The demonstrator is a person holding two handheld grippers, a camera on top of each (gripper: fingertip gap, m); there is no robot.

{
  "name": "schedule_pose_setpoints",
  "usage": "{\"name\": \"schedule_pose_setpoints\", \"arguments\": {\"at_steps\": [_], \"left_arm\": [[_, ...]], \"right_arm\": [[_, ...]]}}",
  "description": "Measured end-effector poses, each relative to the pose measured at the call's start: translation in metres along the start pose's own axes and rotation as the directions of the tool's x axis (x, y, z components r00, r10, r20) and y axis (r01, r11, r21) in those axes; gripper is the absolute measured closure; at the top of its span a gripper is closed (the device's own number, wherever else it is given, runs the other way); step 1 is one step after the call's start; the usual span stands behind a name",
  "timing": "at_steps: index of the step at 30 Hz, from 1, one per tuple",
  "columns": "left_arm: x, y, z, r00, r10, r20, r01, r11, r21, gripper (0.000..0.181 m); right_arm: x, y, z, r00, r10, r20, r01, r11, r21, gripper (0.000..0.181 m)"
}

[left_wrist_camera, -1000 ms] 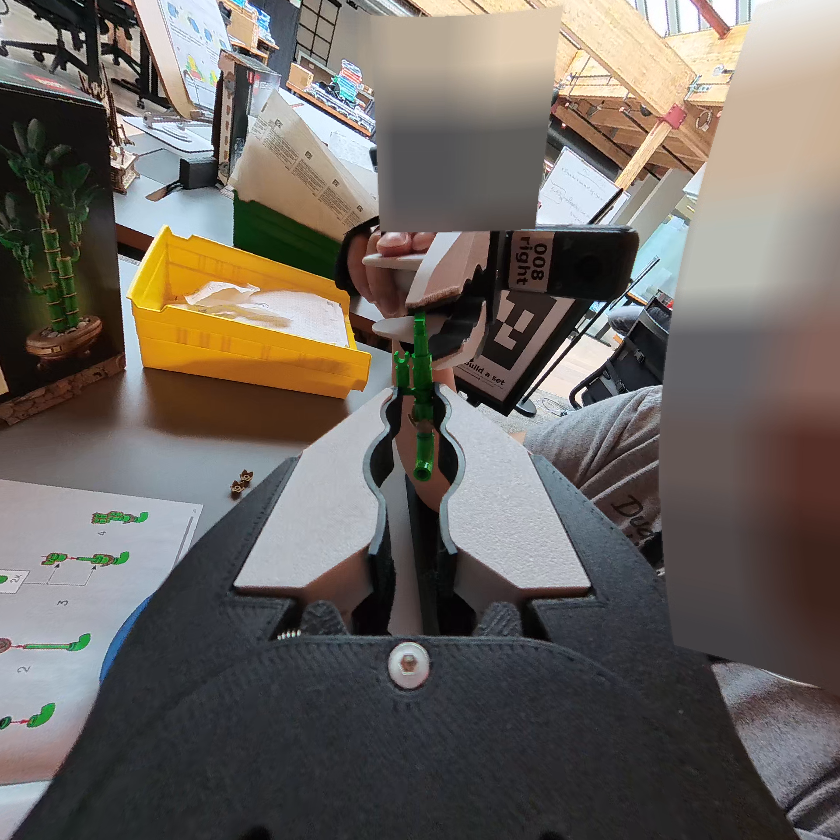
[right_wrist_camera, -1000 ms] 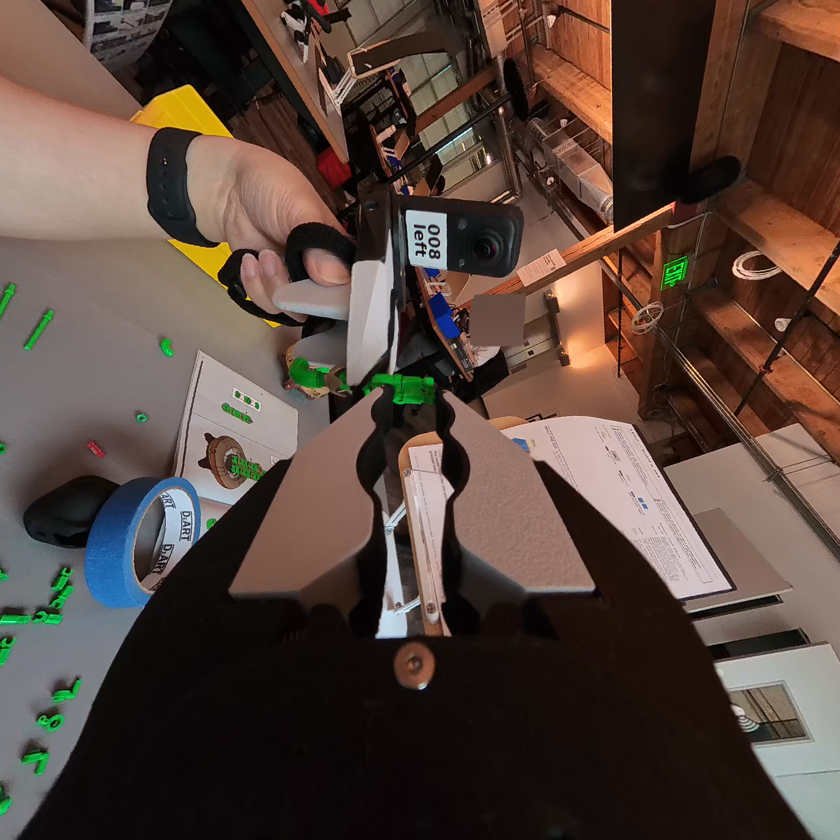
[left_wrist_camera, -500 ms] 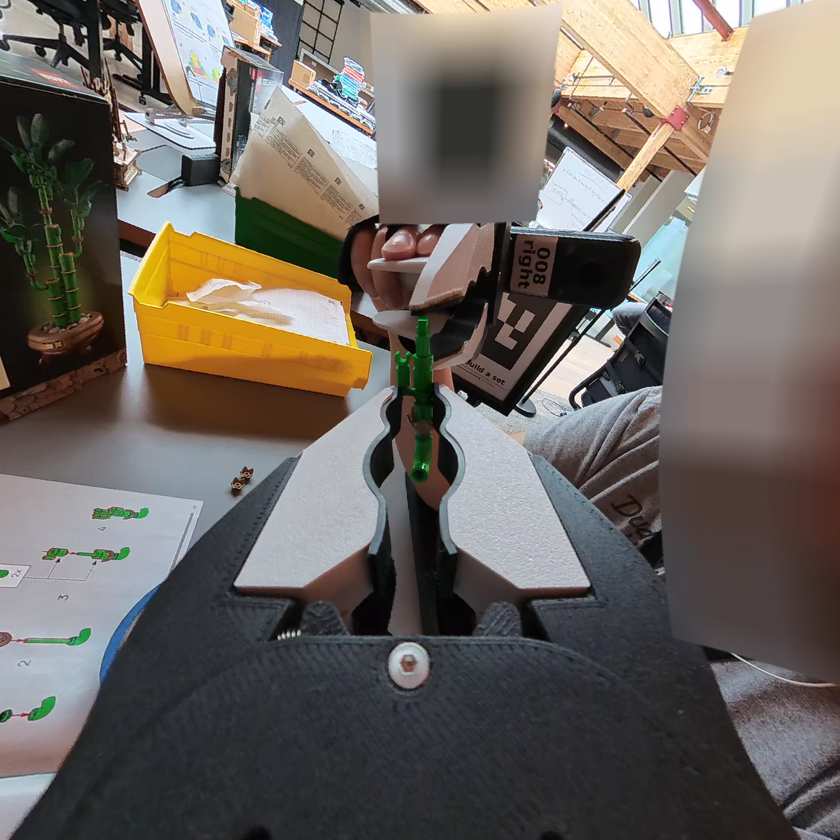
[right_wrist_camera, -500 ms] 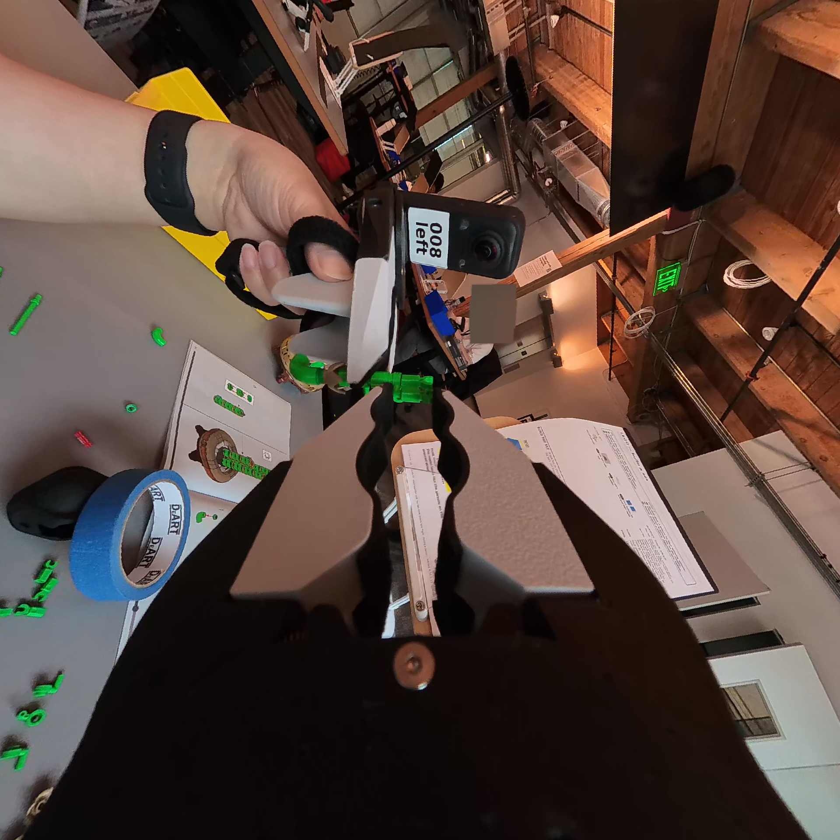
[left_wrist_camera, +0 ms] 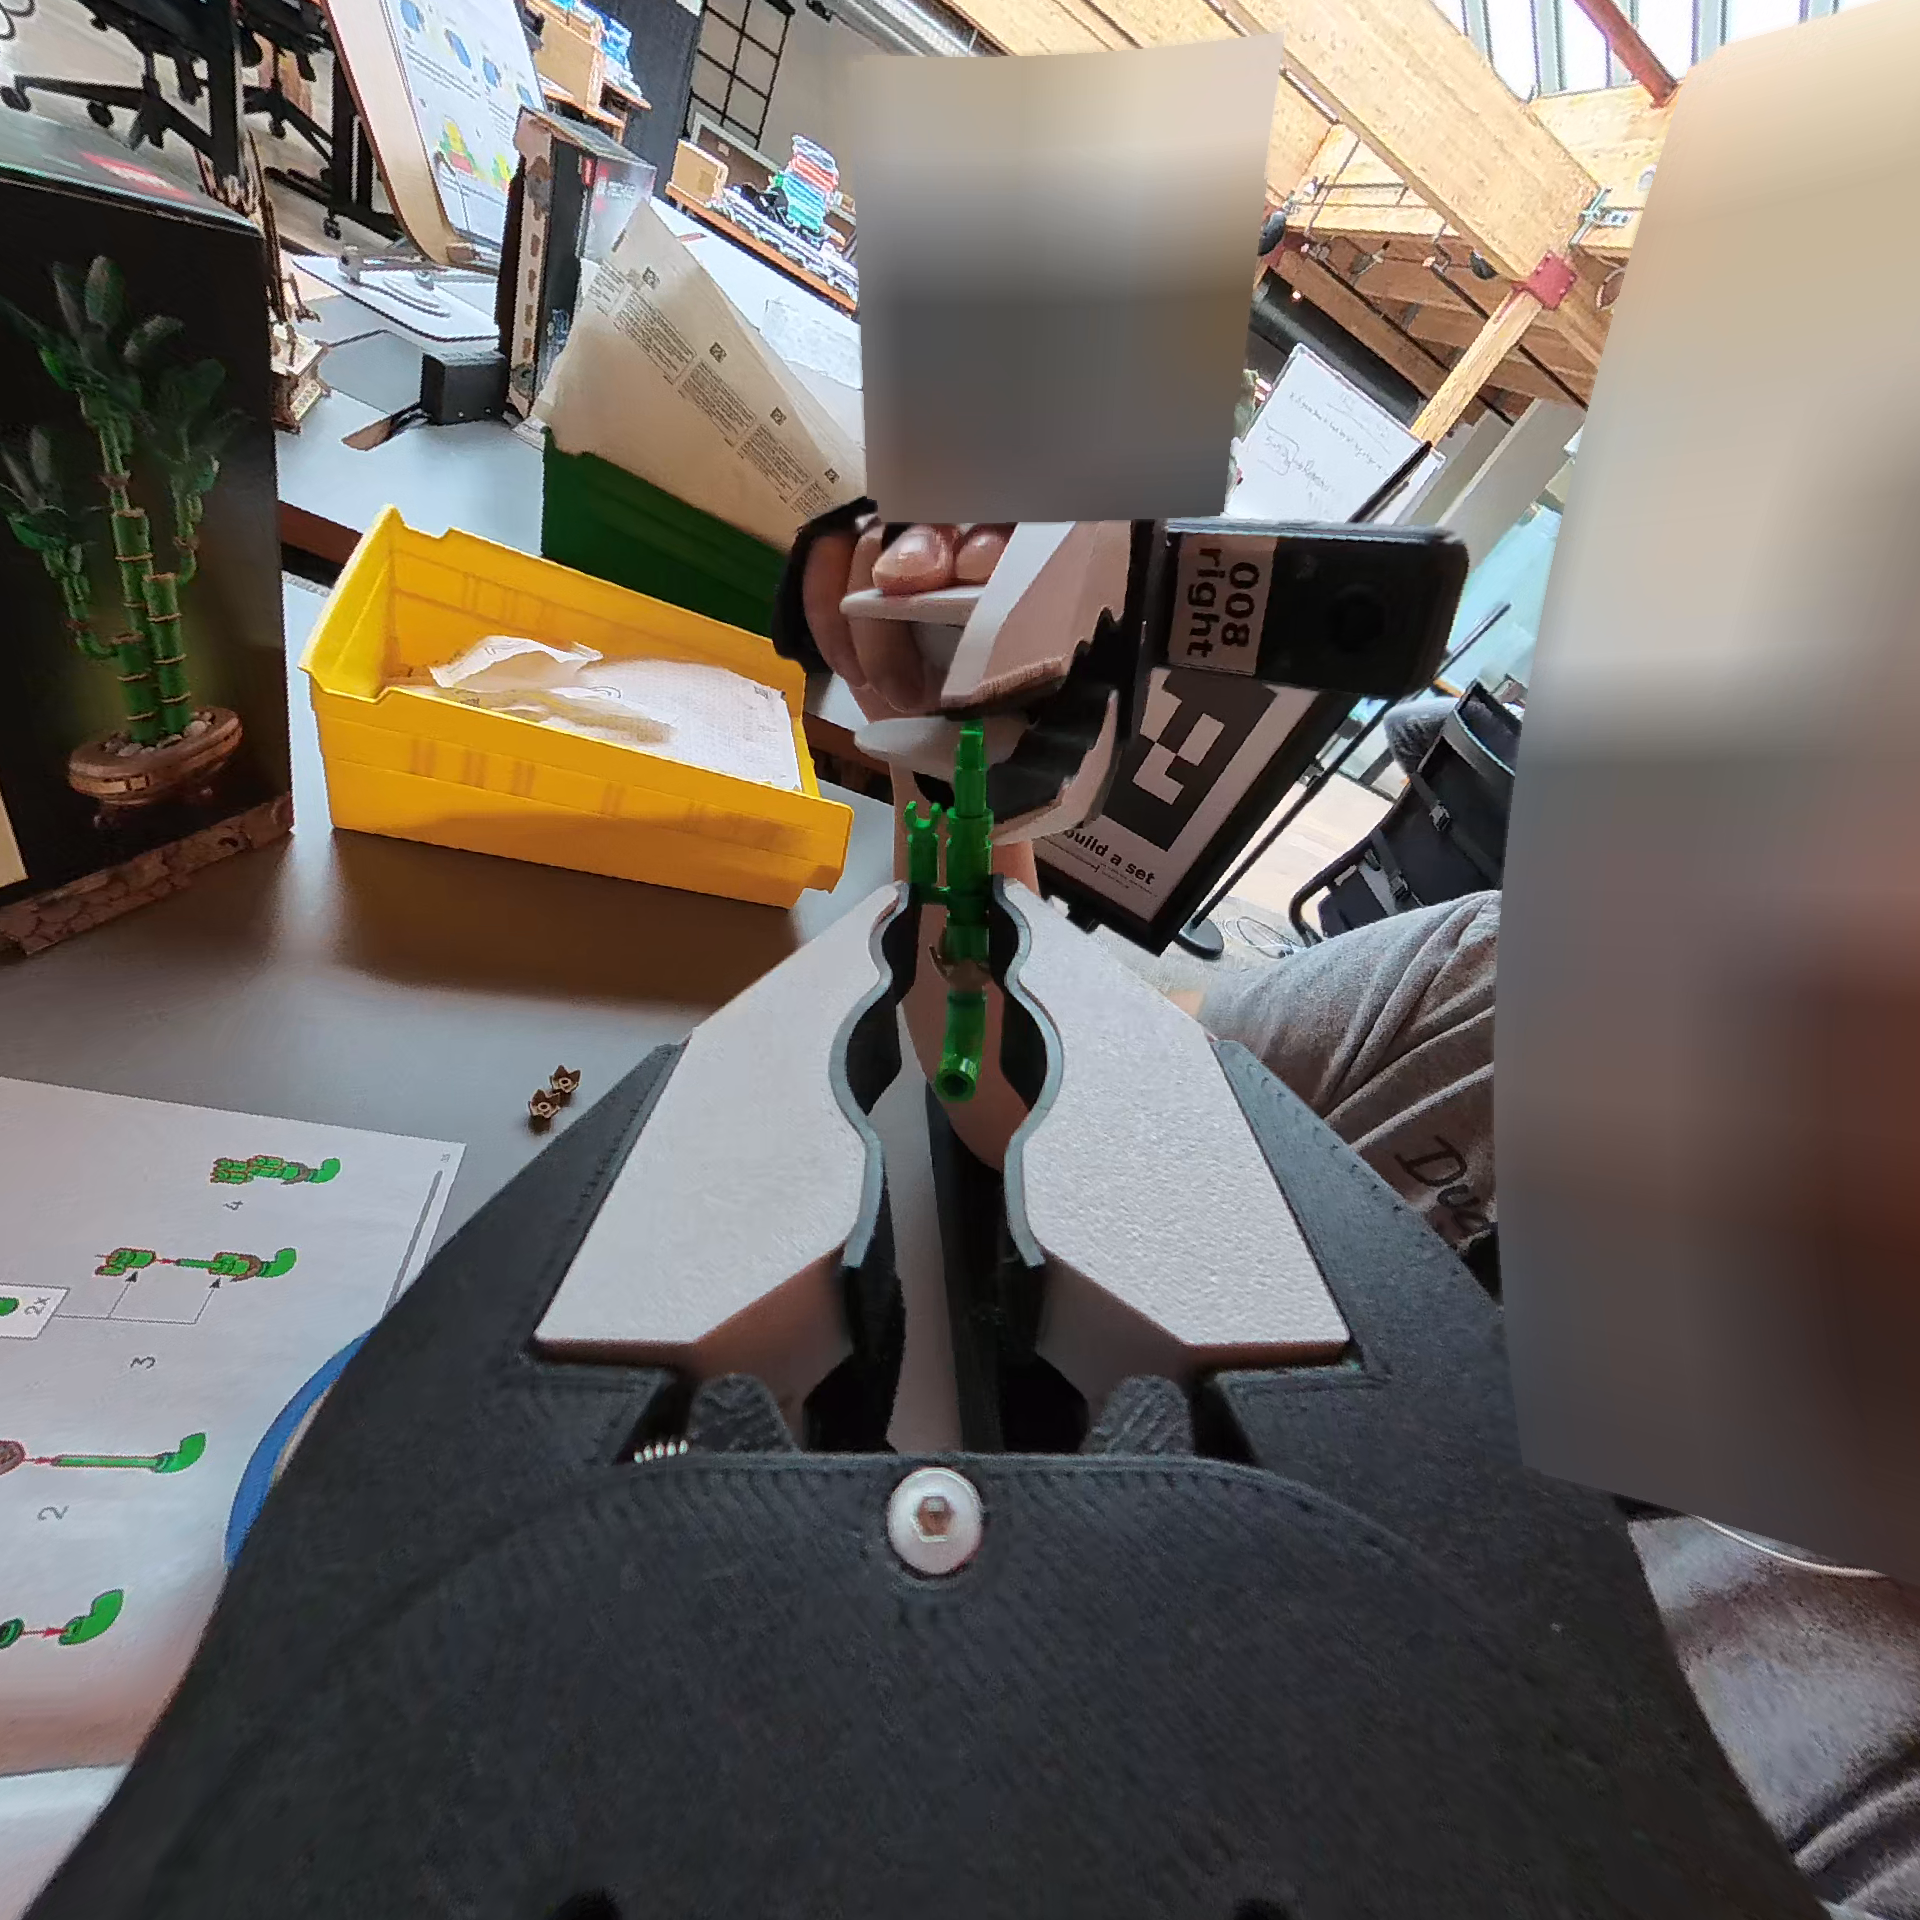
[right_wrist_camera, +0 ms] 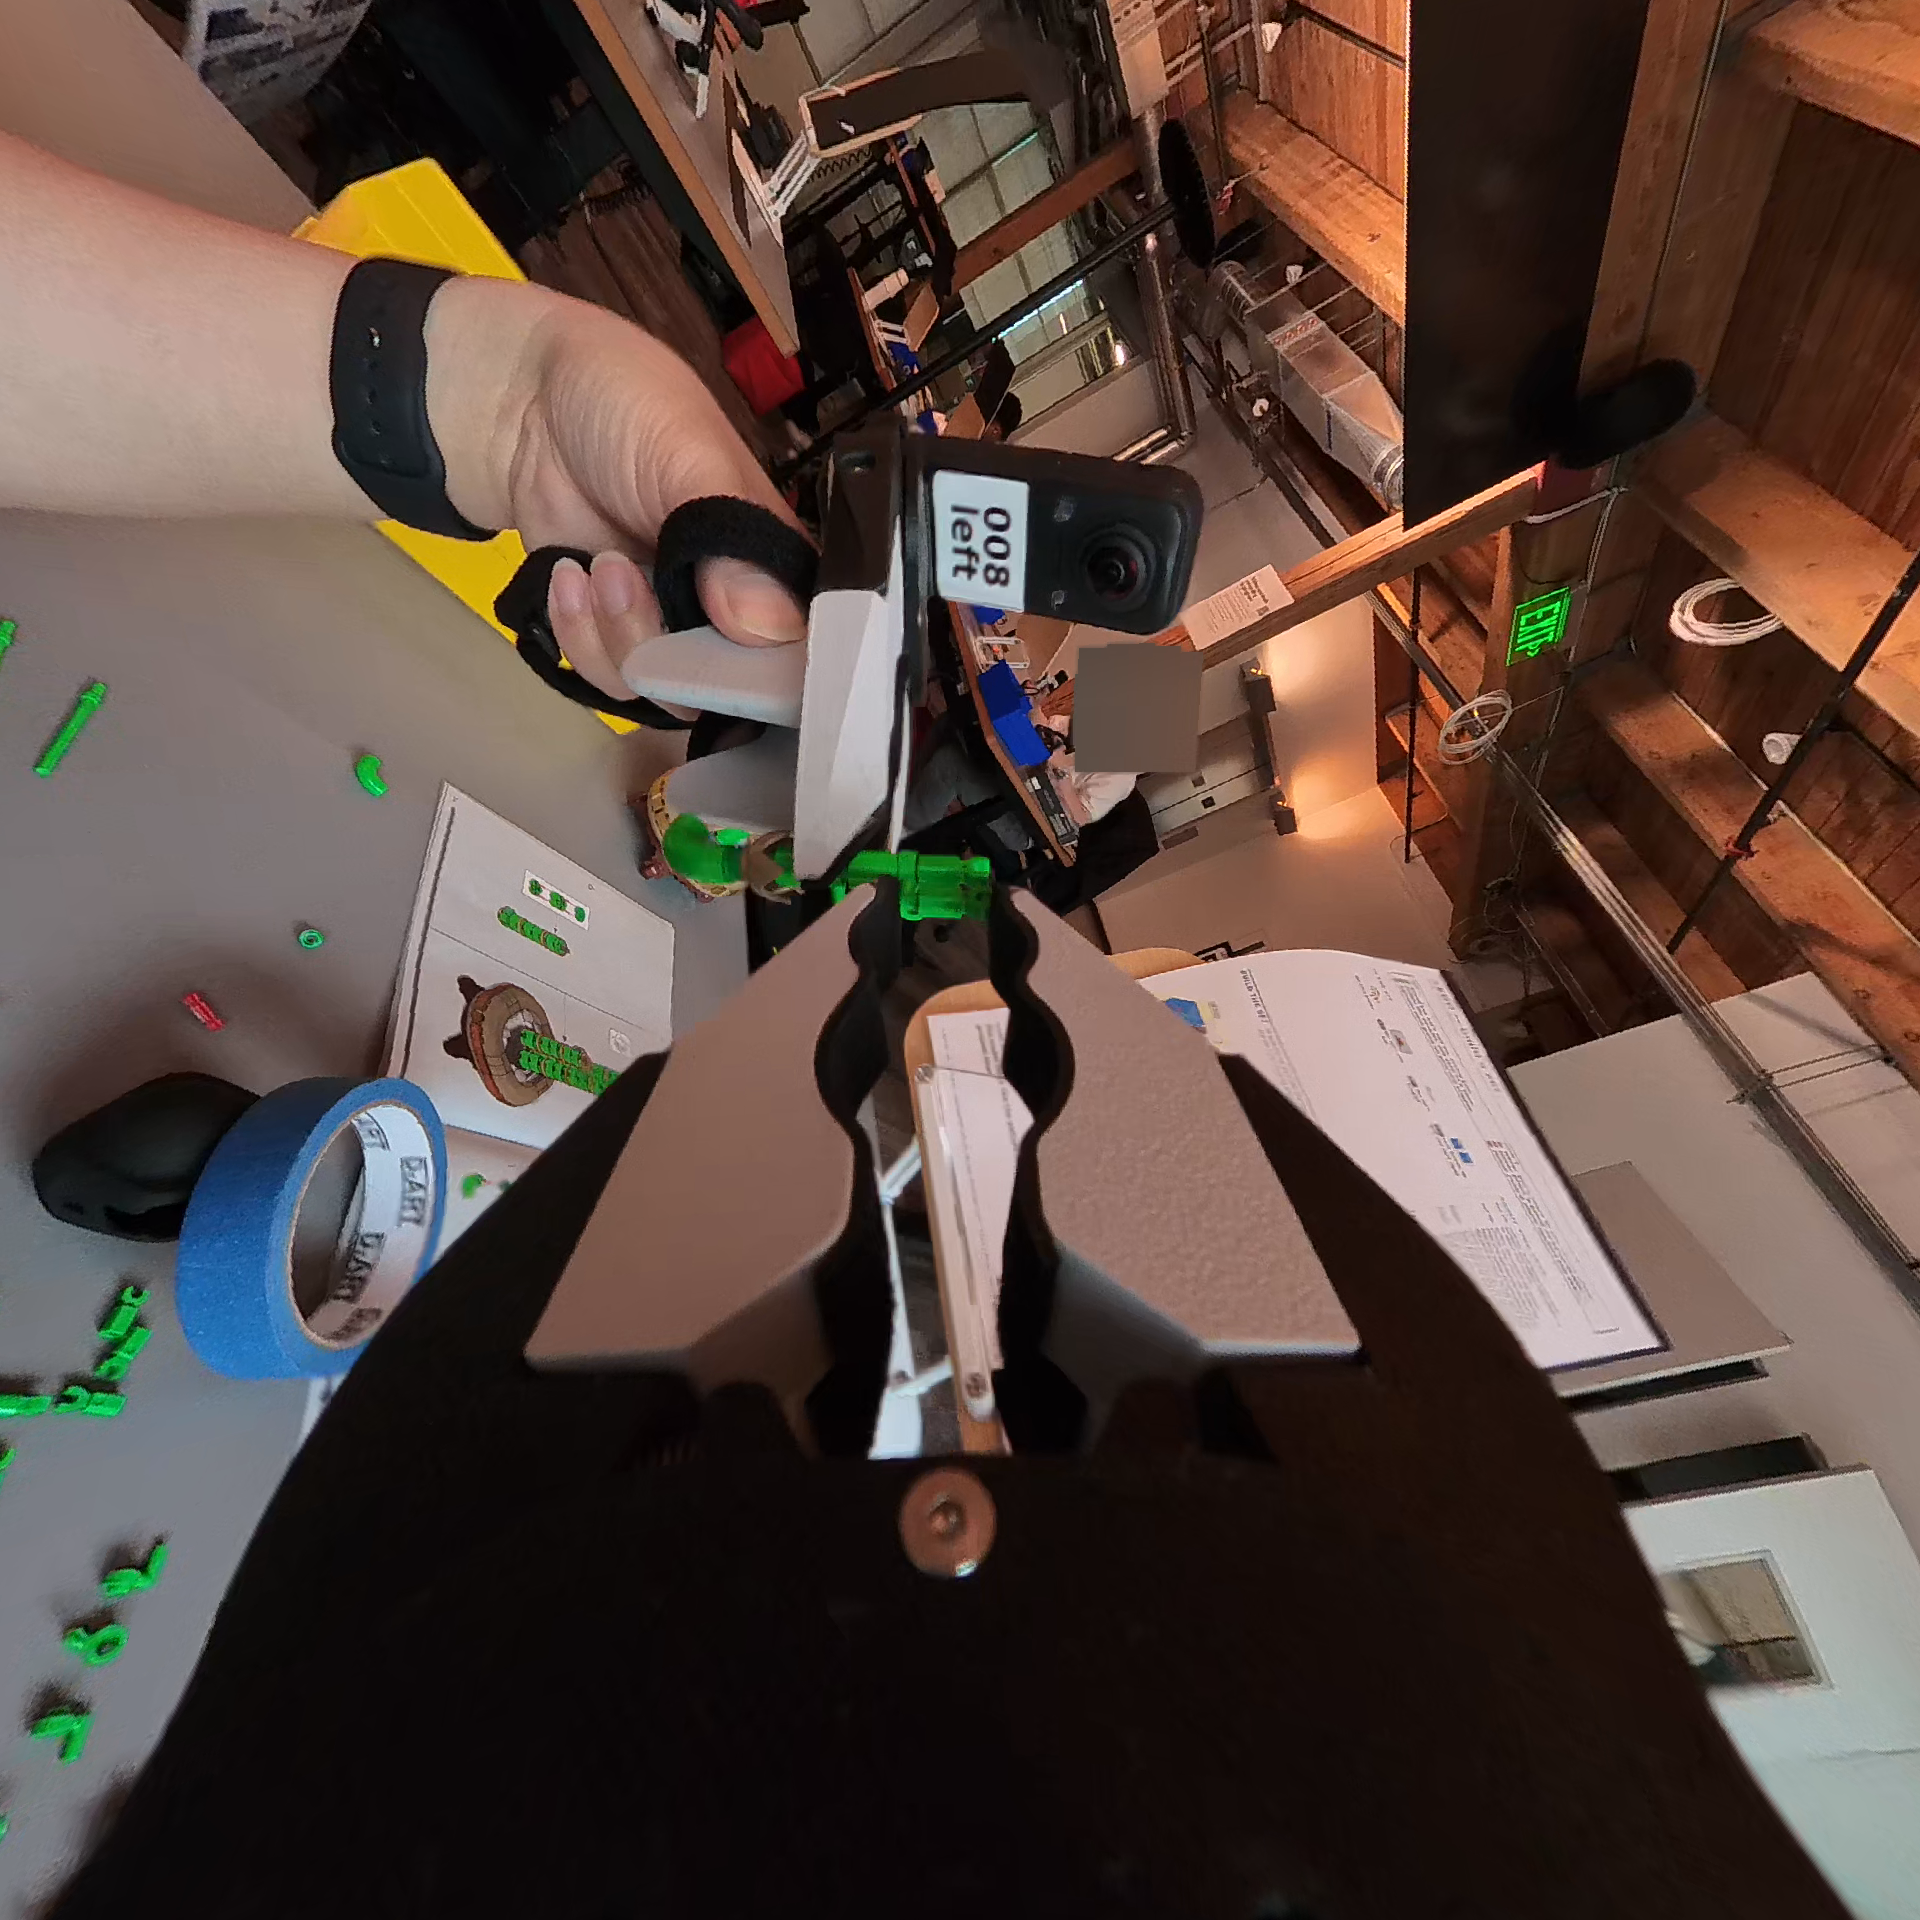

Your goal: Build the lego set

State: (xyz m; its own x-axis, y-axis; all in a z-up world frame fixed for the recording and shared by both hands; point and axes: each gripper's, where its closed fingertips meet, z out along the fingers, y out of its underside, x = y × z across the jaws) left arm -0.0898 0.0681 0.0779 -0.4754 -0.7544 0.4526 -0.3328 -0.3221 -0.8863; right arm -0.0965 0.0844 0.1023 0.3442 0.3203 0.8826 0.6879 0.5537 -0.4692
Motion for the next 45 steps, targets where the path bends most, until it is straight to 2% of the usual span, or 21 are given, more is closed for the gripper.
{"name": "schedule_pose_setpoints", "arguments": {"at_steps": [2, 7, 12, 15, 17, 19, 22, 24, 28, 33, 45], "left_arm": [[0.000, -0.001, -0.001, 1.000, 0.002, 0.004, -0.002, 1.000, 0.004, 0.171], [-0.009, 0.004, -0.001, 0.998, 0.004, 0.057, -0.003, 1.000, -0.024, 0.171], [-0.010, 0.011, 0.001, 0.998, 0.005, 0.061, -0.001, 0.998, -0.066, 0.171], [-0.012, 0.009, -0.001, 0.997, 0.017, 0.076, -0.013, 0.998, -0.056, 0.171], [-0.013, 0.004, -0.004, 0.995, 0.028, 0.093, -0.025, 0.999, -0.032, 0.171], [-0.017, -0.001, -0.009, 0.991, 0.040, 0.126, -0.040, 0.999, -0.003, 0.171], [-0.019, -0.005, -0.014, 0.989, 0.044, 0.140, -0.047, 0.999, 0.020, 0.171], [-0.020, -0.007, -0.016, 0.989, 0.040, 0.142, -0.044, 0.999, 0.031, 0.171], [-0.023, -0.007, -0.016, 0.988, 0.029, 0.149, -0.035, 0.999, 0.035, 0.171], [-0.025, -0.004, -0.012, 0.989, 0.028, 0.148, -0.032, 0.999, 0.025, 0.171], [-0.029, -0.005, -0.014, 0.986, 0.025, 0.167, -0.030, 0.999, 0.032, 0.171]], "right_arm": [[0.001, -0.002, 0.002, 0.998, 0.062, 0.010, -0.062, 0.998, 0.019, 0.166], [0.001, 0.005, 0.003, 1.000, -0.014, -0.020, 0.013, 0.998, -0.057, 0.151], [-0.008, -0.002, 0.001, 0.999, -0.035, 0.025, 0.037, 0.997, -0.063, 0.159], [0.010, -0.006, -0.009, 0.998, 0.019, -0.054, -0.021, 0.999, -0.038, 0.158], [0.038, -0.011, -0.030, 0.978, 0.099, -0.183, -0.094, 0.995, 0.032, 0.157], [0.073, -0.014, -0.065, 0.916, 0.225, -0.332, -0.185, 0.972, 0.148, 0.157], [0.101, -0.017, -0.118, 0.824, 0.376, -0.424, -0.259, 0.915, 0.309, 0.156], [0.113, -0.010, -0.143, 0.766, 0.373, -0.523, -0.243, 0.922, 0.302, 0.156], [0.124, 0.010, -0.162, 0.696, 0.286, -0.658, -0.232, 0.958, 0.171, 0.157], [0.126, 0.016, -0.158, 0.685, 0.318, -0.655, -0.278, 0.946, 0.168, 0.157], [0.120, 0.012, -0.145, 0.735, 0.244, -0.632, -0.229, 0.967, 0.107, 0.157]]}}
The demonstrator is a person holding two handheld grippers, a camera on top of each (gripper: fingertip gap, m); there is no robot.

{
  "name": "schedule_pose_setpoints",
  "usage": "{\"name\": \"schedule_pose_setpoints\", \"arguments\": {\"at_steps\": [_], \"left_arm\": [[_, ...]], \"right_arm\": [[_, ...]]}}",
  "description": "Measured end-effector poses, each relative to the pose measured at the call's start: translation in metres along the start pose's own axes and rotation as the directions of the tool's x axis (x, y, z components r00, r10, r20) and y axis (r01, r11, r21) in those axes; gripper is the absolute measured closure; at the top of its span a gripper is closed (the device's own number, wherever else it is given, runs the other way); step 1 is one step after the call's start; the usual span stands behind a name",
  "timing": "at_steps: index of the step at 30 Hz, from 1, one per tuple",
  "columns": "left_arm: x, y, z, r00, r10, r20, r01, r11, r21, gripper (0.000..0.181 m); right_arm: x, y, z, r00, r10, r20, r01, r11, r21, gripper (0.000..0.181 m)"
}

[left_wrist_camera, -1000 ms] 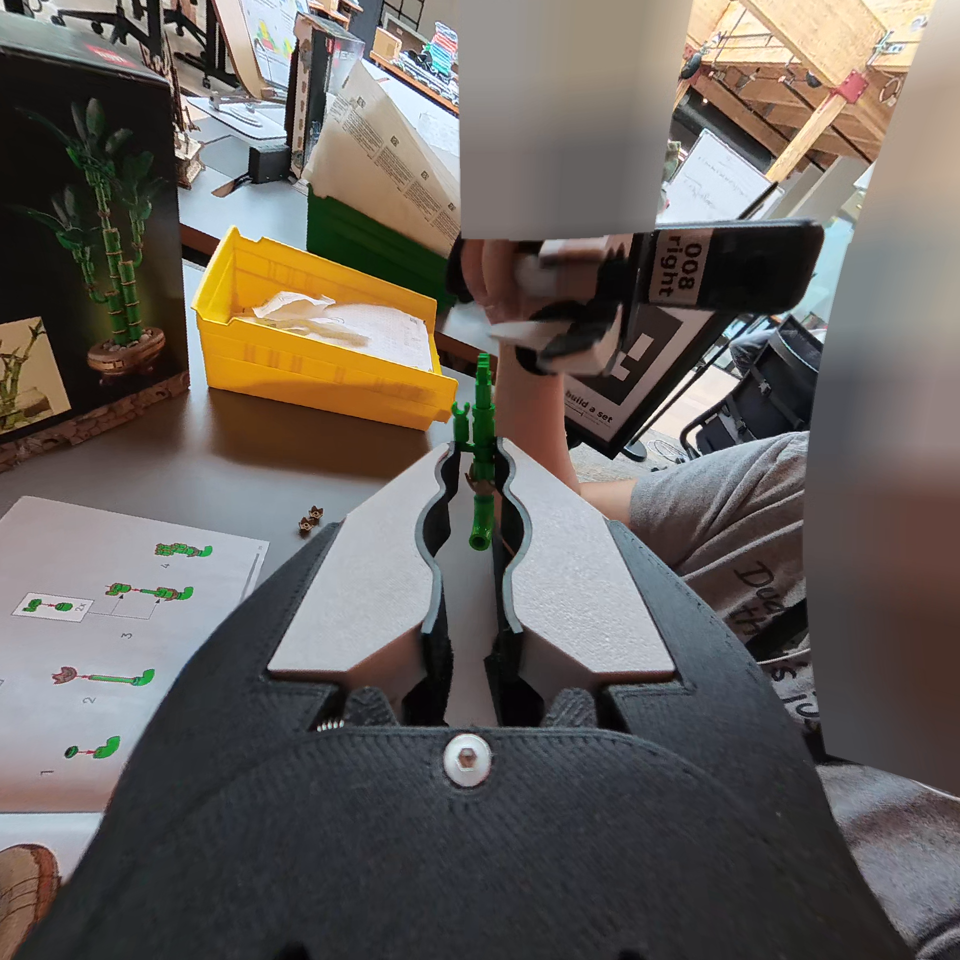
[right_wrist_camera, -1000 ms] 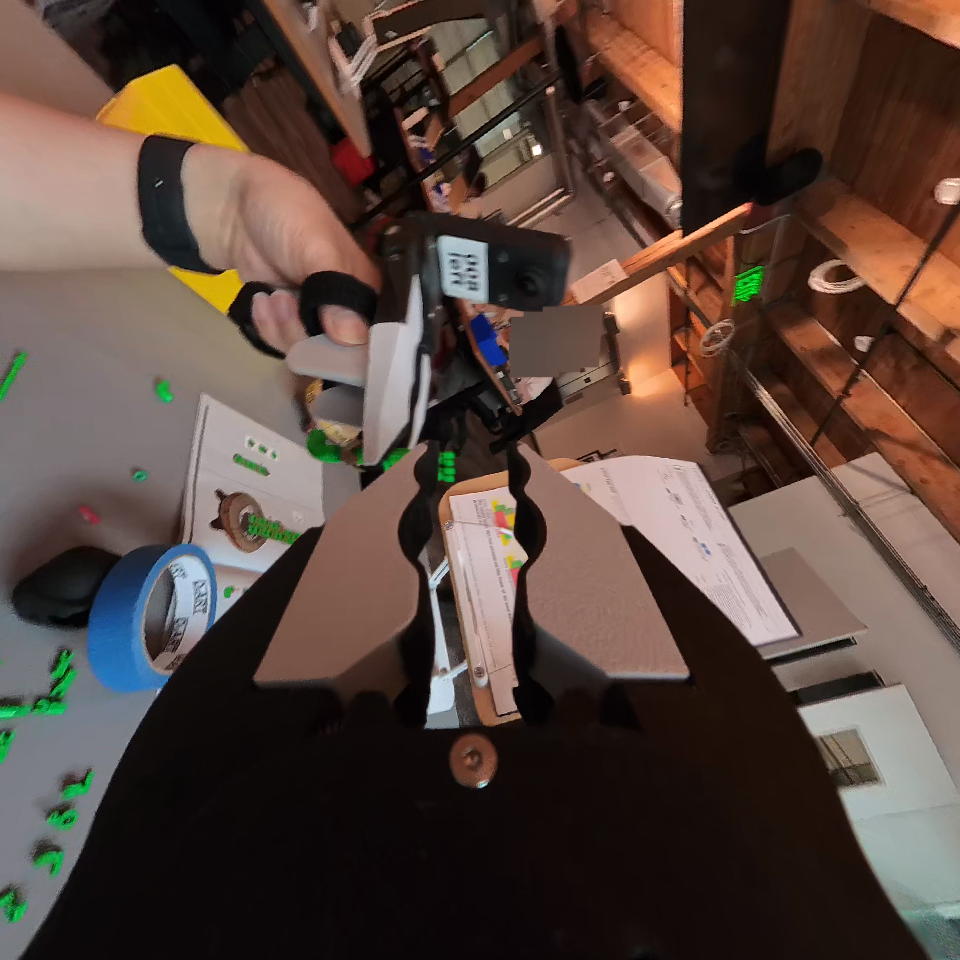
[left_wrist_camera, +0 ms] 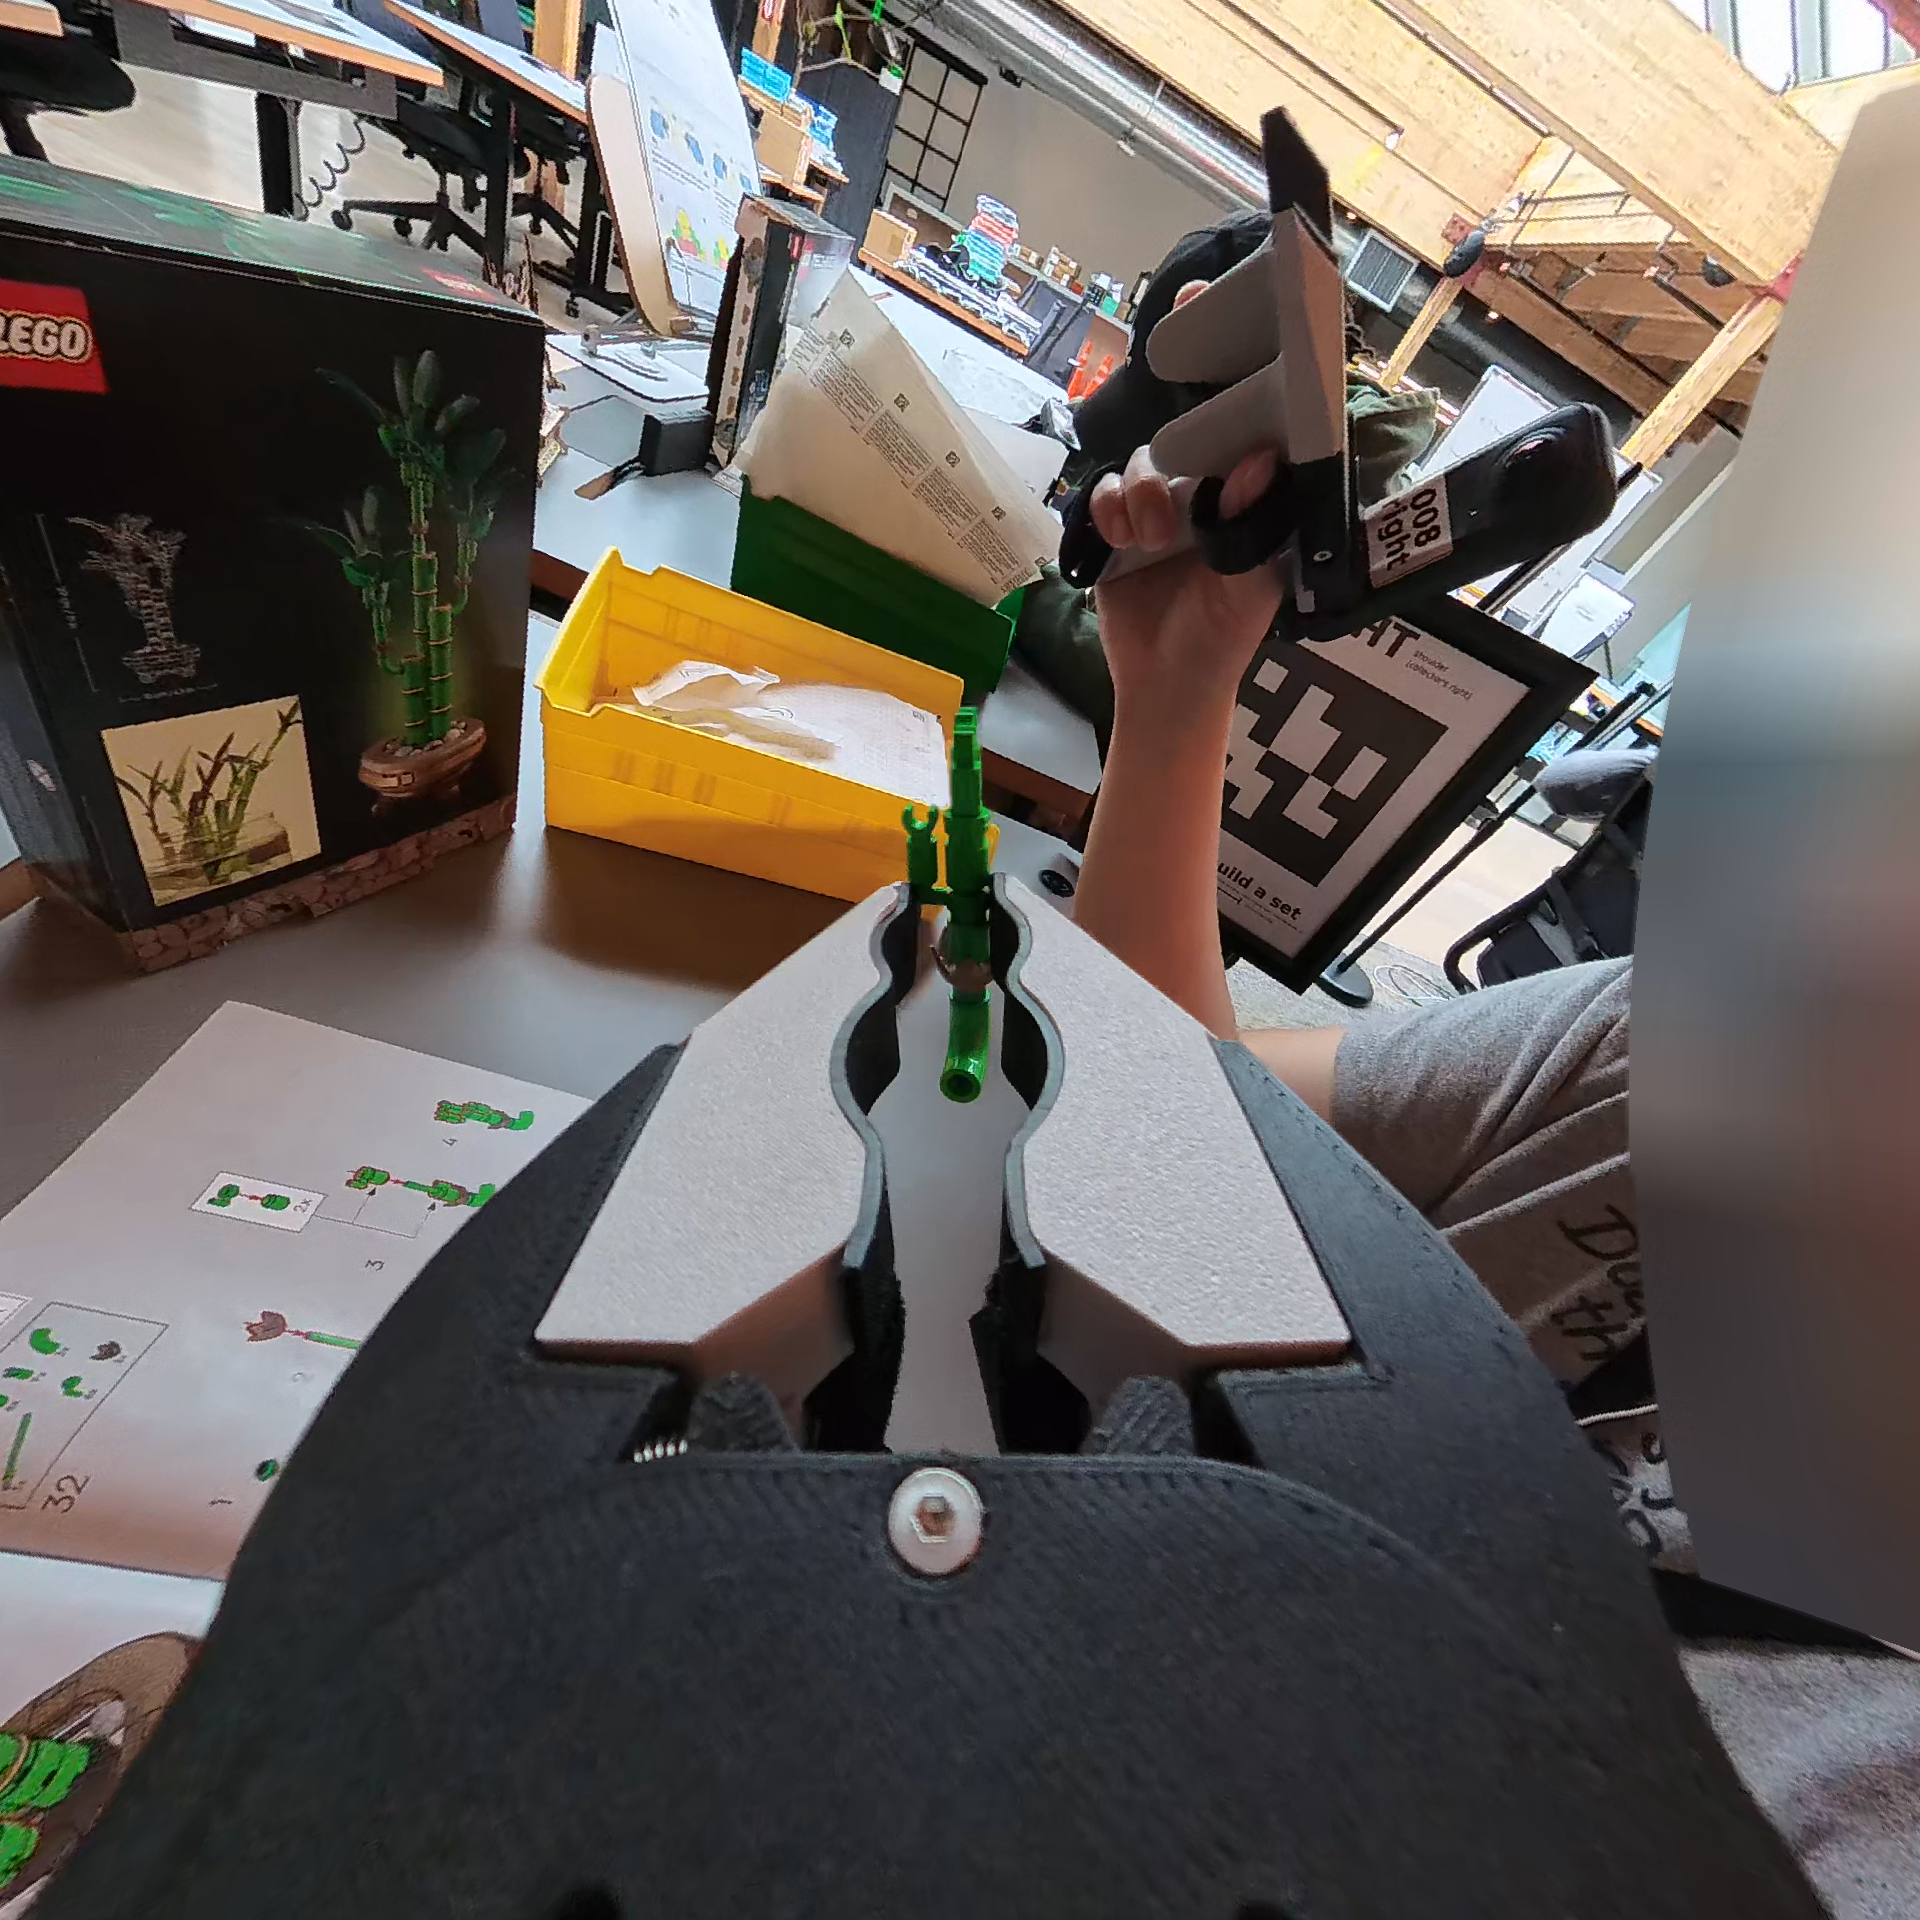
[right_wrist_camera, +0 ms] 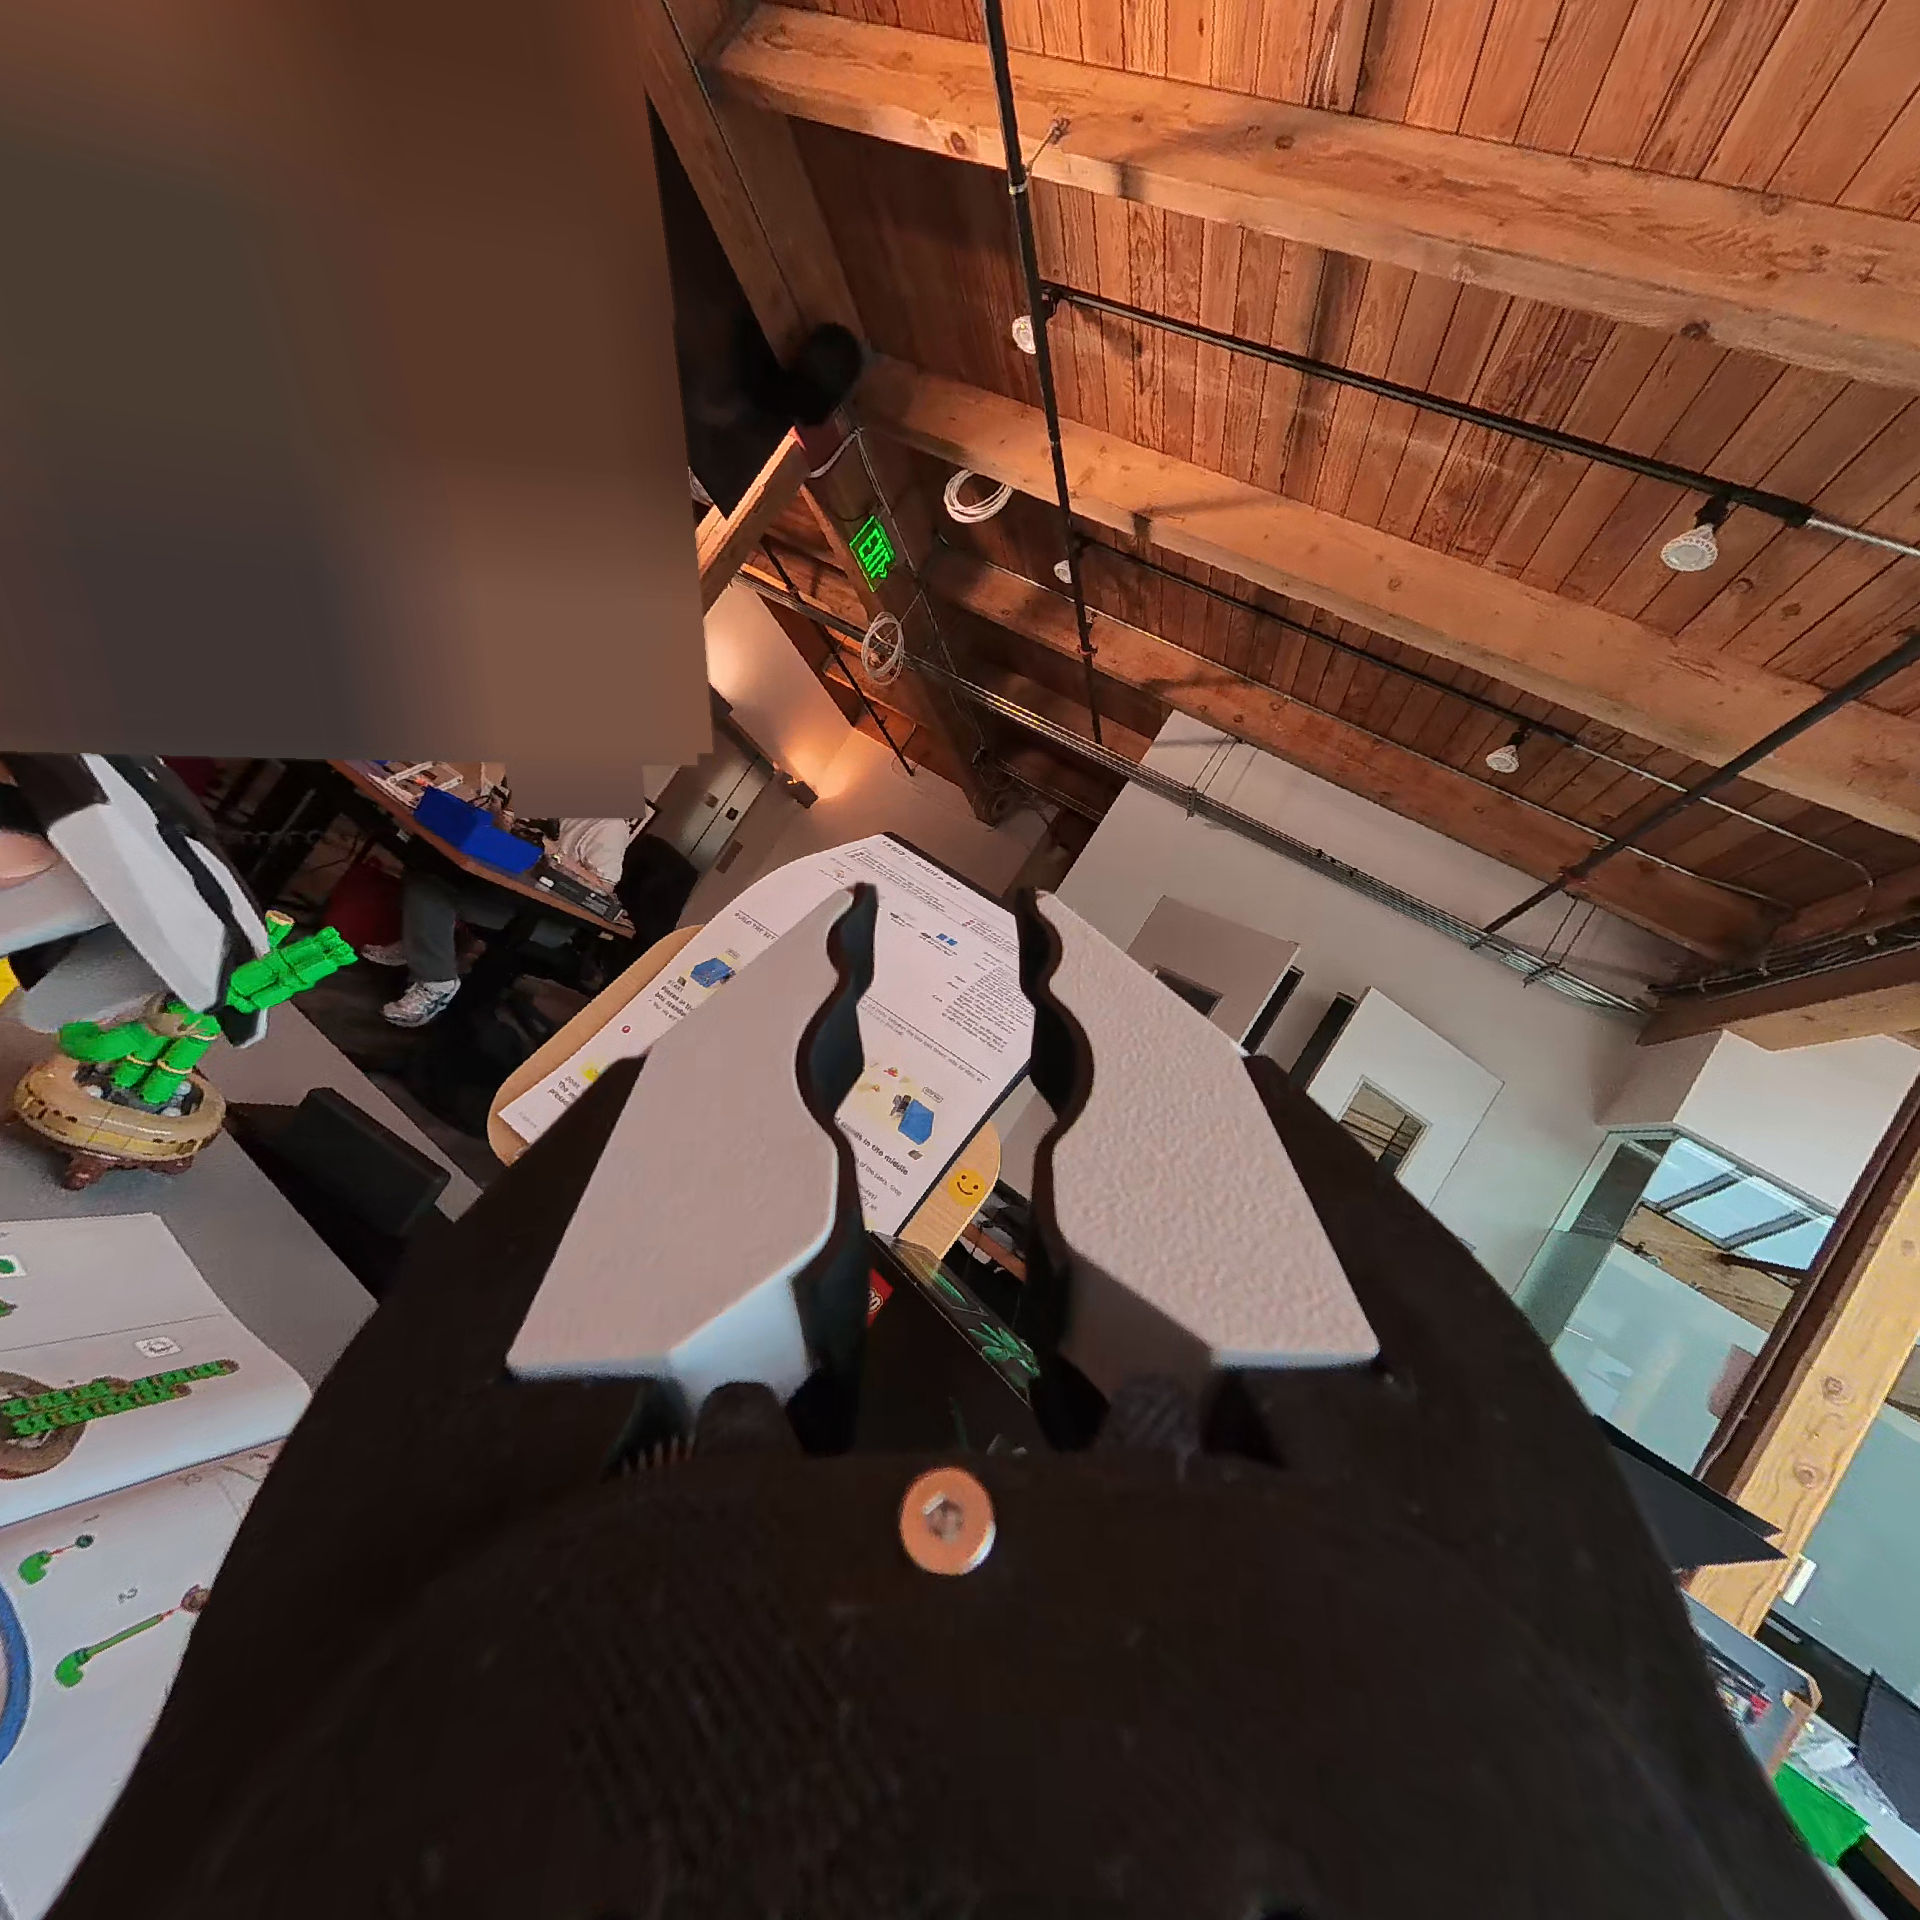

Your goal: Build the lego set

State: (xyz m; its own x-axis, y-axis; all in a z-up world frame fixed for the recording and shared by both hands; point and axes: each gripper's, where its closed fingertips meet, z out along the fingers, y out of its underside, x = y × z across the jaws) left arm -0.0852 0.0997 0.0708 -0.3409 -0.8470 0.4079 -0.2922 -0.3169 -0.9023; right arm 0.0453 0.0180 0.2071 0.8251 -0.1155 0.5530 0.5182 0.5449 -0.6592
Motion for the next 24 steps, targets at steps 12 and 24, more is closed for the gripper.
{"name": "schedule_pose_setpoints", "arguments": {"at_steps": [12, 24], "left_arm": [[-0.019, 0.007, 0.000, 0.993, 0.030, 0.118, -0.023, 0.998, -0.054, 0.170], [-0.027, 0.007, 0.002, 0.978, 0.077, 0.194, -0.064, 0.995, -0.070, 0.170]], "right_arm": [[-0.059, 0.016, 0.005, 0.948, -0.129, 0.291, 0.158, 0.984, -0.078, 0.142], [-0.178, 0.058, 0.049, 0.781, -0.110, 0.615, 0.296, 0.932, -0.210, 0.142]]}}
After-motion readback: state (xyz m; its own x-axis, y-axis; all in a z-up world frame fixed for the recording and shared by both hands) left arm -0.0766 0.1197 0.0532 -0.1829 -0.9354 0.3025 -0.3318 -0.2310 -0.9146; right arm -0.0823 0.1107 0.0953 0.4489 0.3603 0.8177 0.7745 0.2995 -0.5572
